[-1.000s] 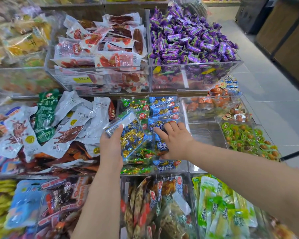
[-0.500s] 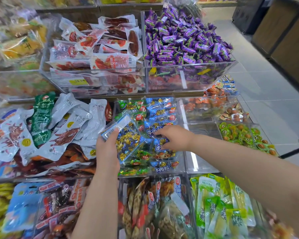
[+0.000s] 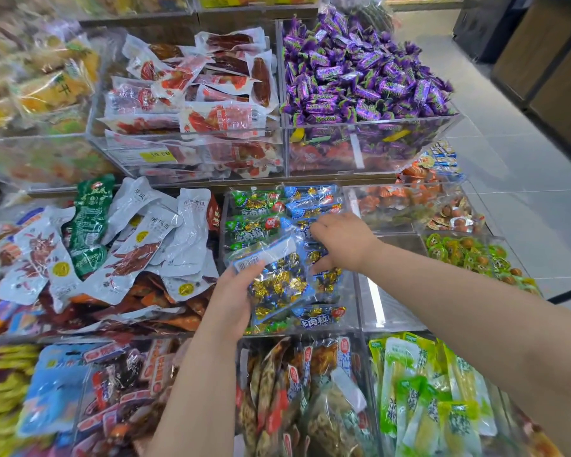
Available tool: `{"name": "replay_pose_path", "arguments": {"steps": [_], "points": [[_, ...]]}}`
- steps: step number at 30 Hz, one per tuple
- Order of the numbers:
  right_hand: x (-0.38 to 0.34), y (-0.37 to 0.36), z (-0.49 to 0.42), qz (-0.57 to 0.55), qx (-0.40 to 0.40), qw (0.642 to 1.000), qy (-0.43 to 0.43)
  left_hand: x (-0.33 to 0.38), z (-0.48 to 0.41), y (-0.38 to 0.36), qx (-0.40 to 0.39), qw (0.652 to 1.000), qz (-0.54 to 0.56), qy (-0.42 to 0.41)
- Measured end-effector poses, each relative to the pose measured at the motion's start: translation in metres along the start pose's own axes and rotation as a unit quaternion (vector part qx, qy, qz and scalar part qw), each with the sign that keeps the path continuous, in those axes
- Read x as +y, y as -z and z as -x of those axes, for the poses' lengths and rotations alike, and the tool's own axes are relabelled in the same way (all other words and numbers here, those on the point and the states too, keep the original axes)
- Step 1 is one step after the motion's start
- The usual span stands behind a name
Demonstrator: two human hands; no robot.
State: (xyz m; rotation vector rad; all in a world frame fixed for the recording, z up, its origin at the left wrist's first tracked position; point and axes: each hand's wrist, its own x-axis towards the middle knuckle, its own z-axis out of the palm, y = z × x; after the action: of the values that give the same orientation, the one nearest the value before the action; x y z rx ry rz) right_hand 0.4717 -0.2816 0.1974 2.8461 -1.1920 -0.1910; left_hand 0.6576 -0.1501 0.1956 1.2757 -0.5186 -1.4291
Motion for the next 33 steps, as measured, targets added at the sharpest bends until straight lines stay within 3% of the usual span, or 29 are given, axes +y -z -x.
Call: {"name": "replay_pose_path", "arguments": {"steps": [5, 9, 11, 13, 15, 16, 18, 21, 22, 24, 25, 27, 30, 32, 33], "points": [[0.001, -0.009, 0.008, -0.047, 0.042, 0.997, -0.046, 0.005, -0.003, -0.001, 0.004, 0.998, -0.057, 0.032], [0.005, -0.004, 0.035, -0.235, 0.118, 0.959, -0.105, 0.007, -0.002, -0.005, 0.008, 0.998, -0.049, 0.041], [0.004, -0.001, 0.052, -0.358, 0.211, 0.897, -0.154, 0.006, -0.002, -0.007, -0.008, 0.998, -0.039, 0.043], [-0.003, 0.005, 0.069, -0.492, 0.235, 0.812, -0.209, 0.006, 0.0, -0.012, -0.041, 0.998, -0.007, 0.039], [-0.014, 0.009, 0.083, -0.644, 0.16, 0.717, -0.214, 0.005, 0.002, -0.023, -0.077, 0.996, 0.036, 0.034], [-0.02, 0.01, 0.089, -0.685, 0.102, 0.692, -0.203, 0.004, 0.003, -0.029, -0.091, 0.994, 0.055, 0.033], [-0.033, 0.005, 0.099, -0.683, 0.026, 0.707, -0.178, 0.002, 0.007, -0.042, -0.104, 0.991, 0.08, 0.023], [-0.043, 0.001, 0.101, -0.691, 0.109, 0.687, -0.197, 0.004, 0.01, -0.053, -0.082, 0.996, 0.039, -0.002], [-0.042, 0.001, 0.104, -0.644, 0.176, 0.713, -0.215, 0.007, 0.01, -0.053, -0.064, 0.998, 0.01, -0.006], [-0.034, 0.004, 0.109, -0.423, 0.316, 0.826, -0.198, 0.016, 0.012, -0.047, -0.04, 0.999, -0.009, 0.022], [-0.032, 0.005, 0.112, -0.321, 0.363, 0.86, -0.161, 0.019, 0.013, -0.043, -0.051, 0.998, 0.0, 0.046], [-0.035, 0.008, 0.115, -0.233, 0.403, 0.878, -0.111, 0.028, 0.018, -0.042, -0.115, 0.991, 0.011, 0.073], [-0.043, 0.007, 0.118, -0.2, 0.369, 0.907, -0.037, 0.03, 0.023, -0.048, -0.14, 0.988, -0.061, 0.018], [-0.042, 0.004, 0.124, -0.262, 0.27, 0.926, 0.01, 0.03, 0.019, -0.048, -0.112, 0.987, -0.116, -0.021], [-0.04, 0.005, 0.128, -0.335, 0.202, 0.92, 0.012, 0.031, 0.017, -0.046, -0.114, 0.982, -0.15, -0.031]]}}
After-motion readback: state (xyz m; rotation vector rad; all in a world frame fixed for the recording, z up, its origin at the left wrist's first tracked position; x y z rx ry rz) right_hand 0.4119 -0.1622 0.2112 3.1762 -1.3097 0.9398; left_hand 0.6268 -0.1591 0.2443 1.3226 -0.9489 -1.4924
